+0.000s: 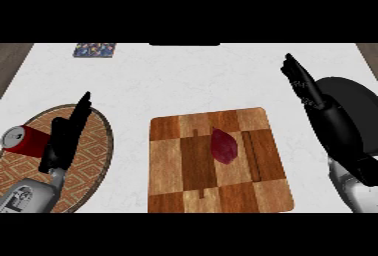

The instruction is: Pick the pear from the cutting board and place it in the pan

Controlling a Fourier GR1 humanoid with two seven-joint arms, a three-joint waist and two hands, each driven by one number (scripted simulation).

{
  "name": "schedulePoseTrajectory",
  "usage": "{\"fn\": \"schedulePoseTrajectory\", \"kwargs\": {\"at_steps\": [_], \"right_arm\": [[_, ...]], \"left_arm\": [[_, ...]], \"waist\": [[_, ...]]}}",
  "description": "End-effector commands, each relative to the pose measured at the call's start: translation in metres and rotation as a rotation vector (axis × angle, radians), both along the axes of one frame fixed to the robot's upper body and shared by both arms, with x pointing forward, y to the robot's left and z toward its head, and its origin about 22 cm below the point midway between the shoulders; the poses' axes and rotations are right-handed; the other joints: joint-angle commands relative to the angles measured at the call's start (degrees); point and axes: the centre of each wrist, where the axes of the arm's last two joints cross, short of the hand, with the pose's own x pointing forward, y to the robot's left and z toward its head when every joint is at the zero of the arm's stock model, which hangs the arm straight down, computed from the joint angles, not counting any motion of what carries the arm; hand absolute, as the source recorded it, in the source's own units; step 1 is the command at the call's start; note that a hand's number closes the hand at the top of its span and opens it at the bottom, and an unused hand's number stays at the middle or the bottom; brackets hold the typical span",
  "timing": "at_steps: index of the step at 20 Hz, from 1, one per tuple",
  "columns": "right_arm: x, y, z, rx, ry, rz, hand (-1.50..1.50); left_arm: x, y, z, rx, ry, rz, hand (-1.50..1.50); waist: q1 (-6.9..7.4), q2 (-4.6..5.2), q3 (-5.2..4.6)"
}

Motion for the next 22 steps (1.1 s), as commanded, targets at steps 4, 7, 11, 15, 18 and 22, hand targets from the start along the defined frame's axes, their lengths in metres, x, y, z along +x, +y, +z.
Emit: {"fn": "schedulePoseTrajectory", "kwargs": {"at_steps": [4, 7, 11, 15, 18, 22], "right_arm": [[0.029, 0.030, -0.018, 0.394, 0.193, 0.318, 1.50], [0.054, -0.004, -0.026, 0.188, 0.352, 0.326, 1.50], [0.057, -0.059, -0.075, 0.254, 0.258, 0.318, 1.50], [0.056, -0.115, -0.081, 0.114, 0.307, 0.294, -1.50], [0.075, -0.112, -0.069, -0.014, 0.229, 0.353, -1.50], [0.105, -0.106, -0.037, -0.068, 0.150, 0.386, -1.50]], "left_arm": [[0.018, -0.019, 0.034, -0.153, -0.139, -0.046, 0.00], [0.019, -0.044, 0.039, -0.300, -0.177, -0.069, 0.00], [0.019, -0.025, 0.039, -0.326, -0.159, -0.023, 0.00], [0.012, -0.013, 0.041, -0.327, -0.145, -0.030, 0.00], [0.012, -0.025, 0.039, -0.333, -0.152, -0.031, 0.00], [0.007, -0.020, 0.034, -0.322, -0.152, -0.025, 0.00]], "waist": [[4.55, -0.33, 0.67], [5.04, -0.26, 0.39], [2.28, -1.13, 0.50], [2.16, -1.46, 0.49], [2.88, -1.19, 0.55], [2.77, -1.30, 0.48]]}}
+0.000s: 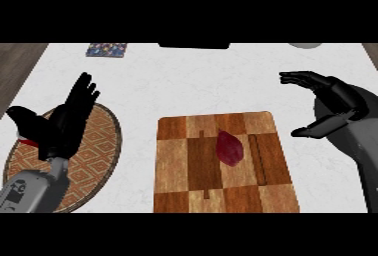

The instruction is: Pick the pear from the cutting board and place it in the pan

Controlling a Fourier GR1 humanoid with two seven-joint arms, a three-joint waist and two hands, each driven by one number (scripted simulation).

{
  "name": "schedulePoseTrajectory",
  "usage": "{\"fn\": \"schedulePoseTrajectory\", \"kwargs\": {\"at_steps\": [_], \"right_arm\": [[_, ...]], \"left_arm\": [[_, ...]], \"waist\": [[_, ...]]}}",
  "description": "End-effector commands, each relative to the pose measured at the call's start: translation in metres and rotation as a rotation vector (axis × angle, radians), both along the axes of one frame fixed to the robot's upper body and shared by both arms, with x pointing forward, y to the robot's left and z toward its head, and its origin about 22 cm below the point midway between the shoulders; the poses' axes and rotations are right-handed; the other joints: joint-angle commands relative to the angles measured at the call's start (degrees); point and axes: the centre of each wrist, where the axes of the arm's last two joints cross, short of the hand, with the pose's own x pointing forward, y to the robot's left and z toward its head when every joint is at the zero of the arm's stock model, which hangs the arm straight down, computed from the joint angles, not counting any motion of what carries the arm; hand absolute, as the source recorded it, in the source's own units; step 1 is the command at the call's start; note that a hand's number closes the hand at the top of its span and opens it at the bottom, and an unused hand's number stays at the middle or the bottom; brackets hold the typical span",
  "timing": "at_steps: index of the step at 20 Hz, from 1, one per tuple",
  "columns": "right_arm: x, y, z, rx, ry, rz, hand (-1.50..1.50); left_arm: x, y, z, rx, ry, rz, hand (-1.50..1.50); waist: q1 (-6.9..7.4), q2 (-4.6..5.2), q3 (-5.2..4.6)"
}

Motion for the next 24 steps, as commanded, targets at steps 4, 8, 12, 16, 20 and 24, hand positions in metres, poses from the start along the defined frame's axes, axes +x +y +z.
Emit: {"fn": "schedulePoseTrajectory", "kwargs": {"at_steps": [4, 8, 12, 16, 20, 24], "right_arm": [[0.036, 0.032, 0.049, -0.194, -0.085, 0.206, -1.50], [0.049, 0.068, 0.059, -0.378, -0.155, 0.222, -1.50], [0.061, 0.106, 0.074, -0.516, -0.148, 0.305, -1.50], [0.049, 0.092, 0.052, -0.721, -0.061, 0.473, -1.50], [0.052, 0.133, 0.067, -0.827, -0.072, 0.561, -1.50], [0.040, 0.126, 0.050, -0.821, -0.127, 0.574, -1.50]], "left_arm": [[0.011, 0.019, 0.011, -0.003, -0.004, 0.014, 0.00], [-0.005, 0.011, 0.006, -0.011, -0.001, 0.006, 0.00], [-0.003, 0.004, -0.009, -0.006, -0.005, 0.024, 0.00], [-0.002, 0.012, -0.004, -0.002, -0.003, 0.022, 0.00], [-0.002, 0.011, -0.003, 0.000, 0.009, 0.038, 0.00], [-0.005, 0.026, 0.001, 0.000, 0.004, 0.037, 0.00]], "waist": [[-0.79, -0.30, -0.12], [-0.33, -0.49, -0.12], [-0.82, -0.40, -0.16], [-1.19, -0.43, -0.15], [-1.74, -0.74, -0.17], [-2.20, -0.77, -0.17]]}}
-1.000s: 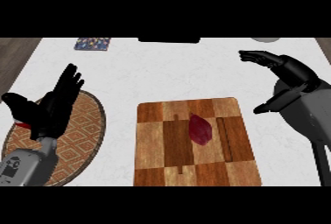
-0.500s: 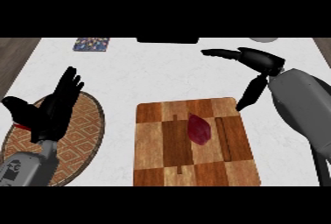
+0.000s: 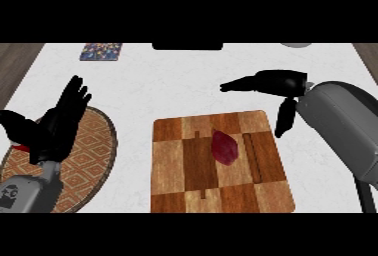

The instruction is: Pick the pear from the cutting board and place it in the pan

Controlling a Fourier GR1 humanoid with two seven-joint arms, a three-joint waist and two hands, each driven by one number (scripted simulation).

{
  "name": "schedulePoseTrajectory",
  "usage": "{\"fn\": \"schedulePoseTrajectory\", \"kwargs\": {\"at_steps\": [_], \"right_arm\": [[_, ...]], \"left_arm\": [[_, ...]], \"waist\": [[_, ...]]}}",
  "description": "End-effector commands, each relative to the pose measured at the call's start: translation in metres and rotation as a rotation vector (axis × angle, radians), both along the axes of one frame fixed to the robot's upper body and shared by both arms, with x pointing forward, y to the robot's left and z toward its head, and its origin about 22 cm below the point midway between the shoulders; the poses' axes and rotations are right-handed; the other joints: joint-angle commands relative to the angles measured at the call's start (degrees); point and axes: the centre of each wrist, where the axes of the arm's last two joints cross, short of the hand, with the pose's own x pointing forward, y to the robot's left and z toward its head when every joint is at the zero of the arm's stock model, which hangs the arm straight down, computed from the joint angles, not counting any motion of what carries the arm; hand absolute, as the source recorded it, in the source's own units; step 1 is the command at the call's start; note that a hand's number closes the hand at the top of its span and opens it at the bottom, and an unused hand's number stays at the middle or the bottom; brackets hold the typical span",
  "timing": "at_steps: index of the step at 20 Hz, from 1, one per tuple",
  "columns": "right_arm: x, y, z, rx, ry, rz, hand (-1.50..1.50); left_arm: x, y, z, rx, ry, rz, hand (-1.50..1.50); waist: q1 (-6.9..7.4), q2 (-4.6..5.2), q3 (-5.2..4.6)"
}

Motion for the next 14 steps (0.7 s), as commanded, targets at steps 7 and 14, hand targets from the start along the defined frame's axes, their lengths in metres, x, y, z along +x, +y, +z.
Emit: {"fn": "schedulePoseTrajectory", "kwargs": {"at_steps": [7, 14], "right_arm": [[-0.019, 0.021, 0.012, -0.146, -0.153, 0.080, -1.50], [-0.036, 0.039, 0.025, -0.077, -0.125, 0.088, -1.50]], "left_arm": [[-0.007, 0.010, -0.008, -0.005, -0.002, 0.005, 0.00], [-0.002, -0.002, 0.005, 0.009, -0.004, 0.010, 0.00]], "waist": [[-0.82, -0.28, -0.02], [-0.78, -0.18, -0.01]]}}
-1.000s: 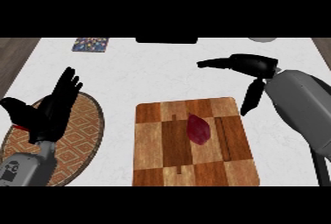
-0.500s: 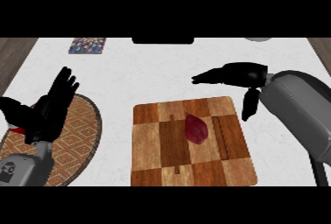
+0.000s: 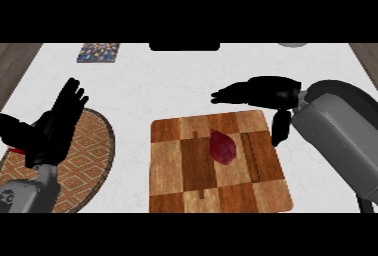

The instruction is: Pick the pear from the cutting board and place it in the pan

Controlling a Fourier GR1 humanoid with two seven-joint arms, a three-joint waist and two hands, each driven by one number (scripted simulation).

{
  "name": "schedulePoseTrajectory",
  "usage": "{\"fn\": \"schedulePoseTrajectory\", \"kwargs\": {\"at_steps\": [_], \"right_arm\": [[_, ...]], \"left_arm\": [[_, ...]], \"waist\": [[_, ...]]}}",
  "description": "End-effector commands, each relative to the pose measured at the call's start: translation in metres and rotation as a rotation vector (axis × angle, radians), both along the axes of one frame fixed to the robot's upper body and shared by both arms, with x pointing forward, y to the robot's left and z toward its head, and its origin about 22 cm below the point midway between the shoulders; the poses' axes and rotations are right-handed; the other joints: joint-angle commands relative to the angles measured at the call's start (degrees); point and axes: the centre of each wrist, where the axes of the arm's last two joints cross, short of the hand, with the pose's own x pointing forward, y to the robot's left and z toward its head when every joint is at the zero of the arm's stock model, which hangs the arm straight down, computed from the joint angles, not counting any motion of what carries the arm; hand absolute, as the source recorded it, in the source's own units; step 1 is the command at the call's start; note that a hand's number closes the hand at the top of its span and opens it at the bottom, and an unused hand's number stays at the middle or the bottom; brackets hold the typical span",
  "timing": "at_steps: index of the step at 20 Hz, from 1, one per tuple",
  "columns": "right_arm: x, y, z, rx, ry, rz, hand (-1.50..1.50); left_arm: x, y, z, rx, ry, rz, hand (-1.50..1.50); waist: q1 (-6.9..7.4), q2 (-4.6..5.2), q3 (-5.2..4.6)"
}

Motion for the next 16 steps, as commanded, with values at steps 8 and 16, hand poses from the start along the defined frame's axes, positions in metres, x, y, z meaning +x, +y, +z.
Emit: {"fn": "schedulePoseTrajectory", "kwargs": {"at_steps": [8, 16], "right_arm": [[-0.002, 0.014, -0.006, -0.093, -0.004, -0.046, -1.50], [-0.006, 0.026, -0.047, -0.079, 0.026, -0.051, -1.50]], "left_arm": [[-0.006, 0.001, -0.003, -0.008, -0.012, -0.006, 0.00], [0.015, -0.014, 0.008, 0.008, -0.004, -0.008, 0.00]], "waist": [[0.60, 0.20, 0.00], [0.39, 0.27, 0.02]]}}
